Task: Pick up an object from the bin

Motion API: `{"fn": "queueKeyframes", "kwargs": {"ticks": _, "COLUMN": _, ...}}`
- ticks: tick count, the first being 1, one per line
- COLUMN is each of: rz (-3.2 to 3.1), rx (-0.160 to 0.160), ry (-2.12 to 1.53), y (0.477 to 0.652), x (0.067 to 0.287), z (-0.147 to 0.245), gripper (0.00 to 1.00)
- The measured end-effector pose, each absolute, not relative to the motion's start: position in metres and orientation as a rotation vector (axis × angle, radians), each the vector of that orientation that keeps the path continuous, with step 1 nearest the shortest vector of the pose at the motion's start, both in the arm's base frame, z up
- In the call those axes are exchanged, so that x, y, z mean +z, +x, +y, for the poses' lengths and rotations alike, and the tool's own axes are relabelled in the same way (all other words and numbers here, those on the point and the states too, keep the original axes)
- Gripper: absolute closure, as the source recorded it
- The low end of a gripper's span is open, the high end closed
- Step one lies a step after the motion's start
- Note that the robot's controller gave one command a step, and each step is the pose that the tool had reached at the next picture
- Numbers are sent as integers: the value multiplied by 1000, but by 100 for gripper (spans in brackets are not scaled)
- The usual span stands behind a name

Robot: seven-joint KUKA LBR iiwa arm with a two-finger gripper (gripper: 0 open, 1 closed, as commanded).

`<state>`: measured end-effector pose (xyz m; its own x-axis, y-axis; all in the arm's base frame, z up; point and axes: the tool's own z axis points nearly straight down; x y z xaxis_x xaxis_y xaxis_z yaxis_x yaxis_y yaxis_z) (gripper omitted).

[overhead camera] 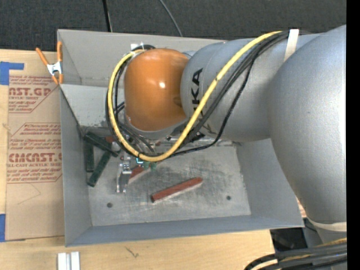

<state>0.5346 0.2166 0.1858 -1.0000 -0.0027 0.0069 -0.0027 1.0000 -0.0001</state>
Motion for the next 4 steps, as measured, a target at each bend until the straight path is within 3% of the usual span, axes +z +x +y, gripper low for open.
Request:
{"fn": "queueKeyframes", "kwargs": {"ticks": 1, "rz": -3142, "rx": -2, "ry": 1, "y": 537, "x": 190, "z": 216, "gripper": 0}}
{"fn": "queueKeyframes", "kwargs": {"ticks": 2, "rz": -3149, "rx": -7, "ry": 91, "y": 543, "x": 157, "z": 193, "gripper": 0}}
{"fn": "queueKeyframes", "kwargs": {"ticks": 3, "rz": -3157, "rx": -13, "ry": 208, "y": 526, "x": 77, "z": 164, "gripper": 100}}
{"fn": "queueKeyframes", "kwargs": {"ticks": 4, "rz": -3157, "rx": -13, "ry": 209, "y": 526, "x": 77, "z": 164, "gripper": 100}}
